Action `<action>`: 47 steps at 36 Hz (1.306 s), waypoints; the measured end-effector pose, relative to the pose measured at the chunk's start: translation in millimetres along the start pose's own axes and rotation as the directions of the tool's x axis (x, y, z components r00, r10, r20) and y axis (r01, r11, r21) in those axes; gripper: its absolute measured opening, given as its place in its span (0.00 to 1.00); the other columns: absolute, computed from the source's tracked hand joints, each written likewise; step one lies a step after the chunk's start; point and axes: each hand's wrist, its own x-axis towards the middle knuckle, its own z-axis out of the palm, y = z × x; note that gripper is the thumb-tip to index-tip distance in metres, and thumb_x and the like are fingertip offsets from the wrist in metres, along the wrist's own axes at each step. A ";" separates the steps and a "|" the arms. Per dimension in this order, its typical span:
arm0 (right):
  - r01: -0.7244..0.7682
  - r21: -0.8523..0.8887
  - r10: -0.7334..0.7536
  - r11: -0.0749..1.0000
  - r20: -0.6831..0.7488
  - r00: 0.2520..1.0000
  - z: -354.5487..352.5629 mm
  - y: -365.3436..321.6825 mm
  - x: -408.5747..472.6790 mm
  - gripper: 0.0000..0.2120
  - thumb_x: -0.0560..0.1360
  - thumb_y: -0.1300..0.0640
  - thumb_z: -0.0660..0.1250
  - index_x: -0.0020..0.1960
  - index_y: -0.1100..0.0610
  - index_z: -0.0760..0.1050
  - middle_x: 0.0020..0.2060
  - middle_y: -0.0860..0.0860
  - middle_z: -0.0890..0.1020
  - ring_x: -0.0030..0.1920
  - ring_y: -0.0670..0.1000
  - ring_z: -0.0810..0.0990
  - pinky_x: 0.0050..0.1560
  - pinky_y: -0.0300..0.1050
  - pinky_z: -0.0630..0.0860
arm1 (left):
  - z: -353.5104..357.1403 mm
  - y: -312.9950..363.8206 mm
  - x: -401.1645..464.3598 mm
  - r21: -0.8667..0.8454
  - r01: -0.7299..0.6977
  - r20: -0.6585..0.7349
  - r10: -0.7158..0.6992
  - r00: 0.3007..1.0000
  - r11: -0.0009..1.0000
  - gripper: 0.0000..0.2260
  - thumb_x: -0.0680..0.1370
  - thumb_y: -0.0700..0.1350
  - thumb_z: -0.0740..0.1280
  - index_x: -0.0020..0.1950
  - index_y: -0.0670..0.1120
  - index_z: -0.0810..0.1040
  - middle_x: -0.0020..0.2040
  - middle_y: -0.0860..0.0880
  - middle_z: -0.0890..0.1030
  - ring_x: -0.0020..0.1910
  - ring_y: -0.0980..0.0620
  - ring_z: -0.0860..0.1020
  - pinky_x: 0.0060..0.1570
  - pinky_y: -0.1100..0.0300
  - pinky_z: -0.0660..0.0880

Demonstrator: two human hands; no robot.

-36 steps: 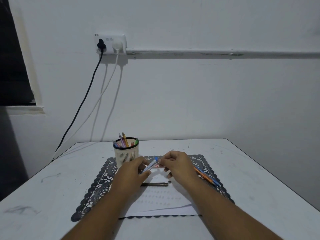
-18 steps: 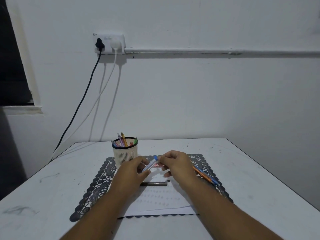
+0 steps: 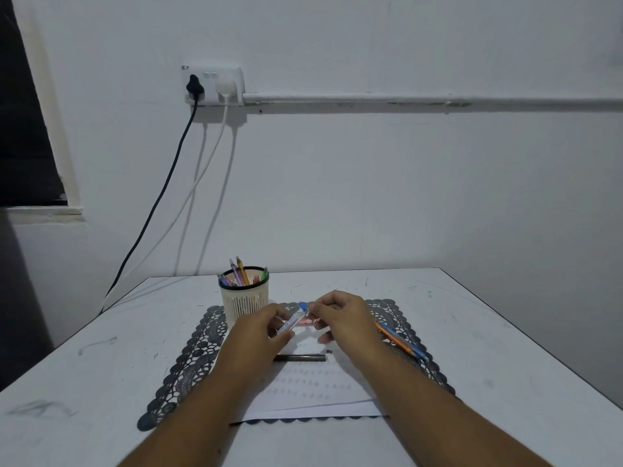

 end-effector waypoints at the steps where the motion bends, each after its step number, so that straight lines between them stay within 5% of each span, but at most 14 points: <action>1: -0.011 0.013 0.011 1.000 0.002 1.000 -0.1 0.0 0.4 0.05 0.77 0.61 0.74 0.47 0.63 0.83 0.41 0.58 0.86 0.36 0.49 0.83 0.34 0.47 0.80 | 0.1 0.0 -0.1 -0.001 0.000 0.002 0.000 1.000 1.000 0.10 0.75 0.45 0.77 0.49 0.59 0.82 0.40 0.59 0.84 0.41 0.60 0.81 0.45 0.51 0.81; 7: -0.086 0.134 0.085 0.987 0.008 0.996 1.8 -0.9 3.2 0.04 0.78 0.67 0.69 0.47 0.68 0.80 0.39 0.60 0.86 0.37 0.51 0.85 0.35 0.46 0.82 | -0.1 0.9 -0.1 0.001 -0.006 -0.002 0.006 1.000 1.000 0.09 0.75 0.46 0.77 0.50 0.59 0.82 0.40 0.59 0.84 0.42 0.59 0.81 0.45 0.49 0.81; 13: -0.105 0.205 0.104 0.973 0.016 0.994 0.4 -5.1 1.2 0.04 0.80 0.68 0.66 0.46 0.63 0.76 0.41 0.57 0.88 0.39 0.53 0.87 0.35 0.46 0.82 | -1.0 2.5 -1.4 0.004 -0.014 0.003 0.014 1.000 1.000 0.09 0.75 0.45 0.77 0.51 0.58 0.82 0.41 0.58 0.84 0.42 0.59 0.81 0.45 0.50 0.81; 21: -0.032 0.124 0.034 0.992 -0.016 0.999 -0.3 -3.6 1.9 0.02 0.77 0.66 0.70 0.47 0.65 0.80 0.40 0.57 0.86 0.36 0.52 0.84 0.39 0.53 0.82 | -0.5 2.5 -1.0 -0.009 -0.003 0.014 0.003 1.000 1.000 0.10 0.75 0.45 0.77 0.51 0.58 0.82 0.40 0.59 0.84 0.42 0.60 0.81 0.46 0.49 0.81; 29: 0.072 0.009 -0.072 0.997 -0.025 0.997 -0.6 -2.9 0.8 0.02 0.76 0.62 0.75 0.45 0.59 0.84 0.42 0.60 0.85 0.37 0.50 0.83 0.35 0.47 0.82 | -0.5 3.1 -2.0 0.002 -0.001 0.008 0.001 1.000 1.000 0.09 0.75 0.46 0.76 0.51 0.59 0.82 0.41 0.57 0.84 0.41 0.59 0.81 0.45 0.49 0.81; 47: 0.062 0.144 -0.063 0.988 0.001 0.998 -0.1 -1.0 3.3 0.06 0.75 0.68 0.74 0.51 0.60 0.83 0.42 0.63 0.85 0.35 0.57 0.83 0.48 0.66 0.80 | 0.1 4.5 -1.7 -0.013 0.003 0.007 -0.003 1.000 1.000 0.09 0.75 0.45 0.76 0.51 0.58 0.82 0.40 0.57 0.84 0.42 0.59 0.81 0.45 0.50 0.81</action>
